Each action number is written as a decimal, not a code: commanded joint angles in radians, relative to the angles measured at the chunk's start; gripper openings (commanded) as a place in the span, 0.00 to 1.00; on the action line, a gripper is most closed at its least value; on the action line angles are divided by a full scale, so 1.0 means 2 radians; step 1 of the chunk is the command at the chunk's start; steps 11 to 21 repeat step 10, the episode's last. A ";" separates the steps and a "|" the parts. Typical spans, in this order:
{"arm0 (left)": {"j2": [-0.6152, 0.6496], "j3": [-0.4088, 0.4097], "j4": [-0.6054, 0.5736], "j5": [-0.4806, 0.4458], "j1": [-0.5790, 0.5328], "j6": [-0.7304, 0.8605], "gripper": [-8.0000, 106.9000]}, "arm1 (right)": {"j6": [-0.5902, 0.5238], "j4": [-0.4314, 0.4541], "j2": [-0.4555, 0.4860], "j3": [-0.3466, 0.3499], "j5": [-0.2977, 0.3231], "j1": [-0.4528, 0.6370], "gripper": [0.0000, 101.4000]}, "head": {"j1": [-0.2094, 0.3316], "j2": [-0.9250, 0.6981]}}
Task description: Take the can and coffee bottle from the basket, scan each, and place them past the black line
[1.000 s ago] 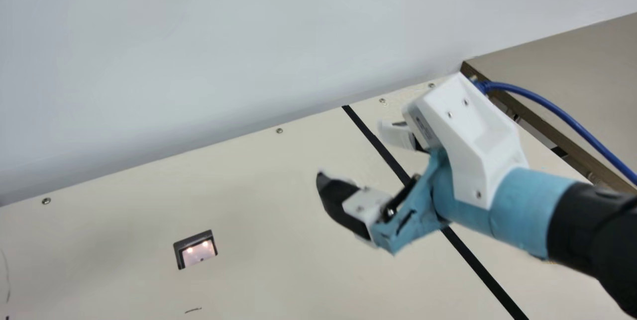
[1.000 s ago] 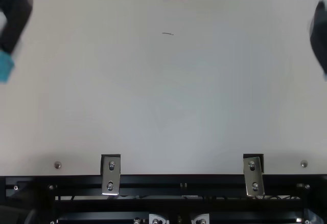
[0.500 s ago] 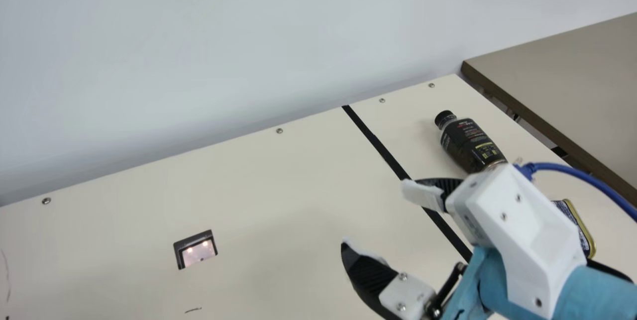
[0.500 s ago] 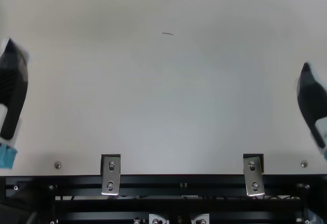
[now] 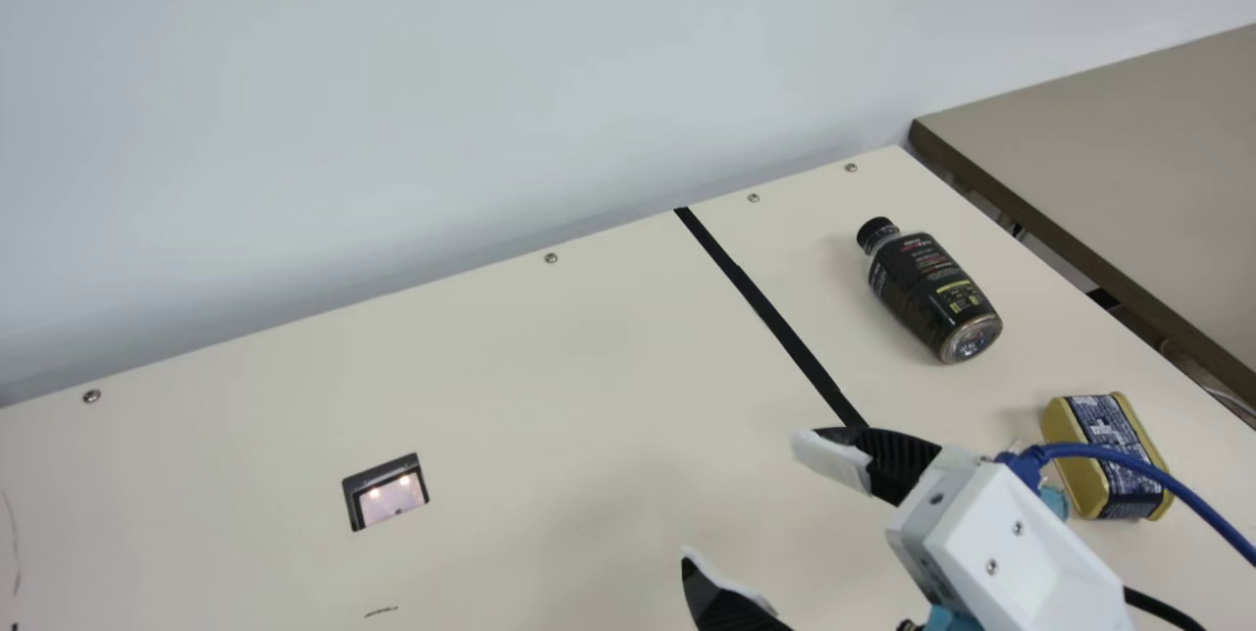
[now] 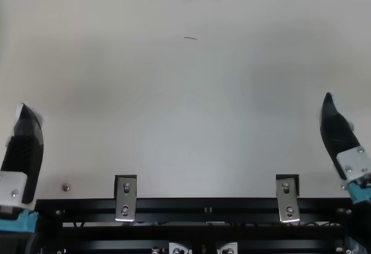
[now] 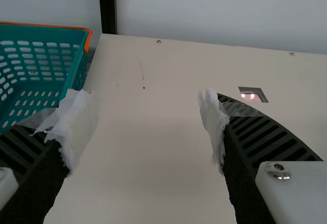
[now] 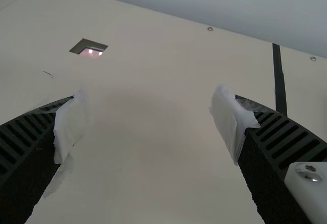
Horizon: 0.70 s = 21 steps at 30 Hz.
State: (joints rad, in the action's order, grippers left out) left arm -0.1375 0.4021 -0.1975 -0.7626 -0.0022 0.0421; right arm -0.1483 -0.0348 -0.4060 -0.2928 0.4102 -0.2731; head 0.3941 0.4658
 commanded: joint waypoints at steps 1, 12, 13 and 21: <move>0.000 0.000 0.000 0.000 0.000 0.000 0.85 | 0.000 0.000 0.000 0.000 0.000 0.000 1.00 | 0.011 -0.005; 0.000 0.000 -0.001 0.000 0.000 0.005 0.85 | 0.000 0.000 0.000 0.000 -0.003 0.000 1.00 | 0.011 -0.005; 0.000 0.000 -0.001 0.000 0.000 0.005 0.85 | 0.000 0.000 0.000 0.000 -0.003 0.000 1.00 | 0.011 -0.005; 0.000 0.000 -0.001 0.000 0.000 0.005 0.85 | 0.000 0.000 0.000 0.000 -0.003 0.000 1.00 | 0.011 -0.005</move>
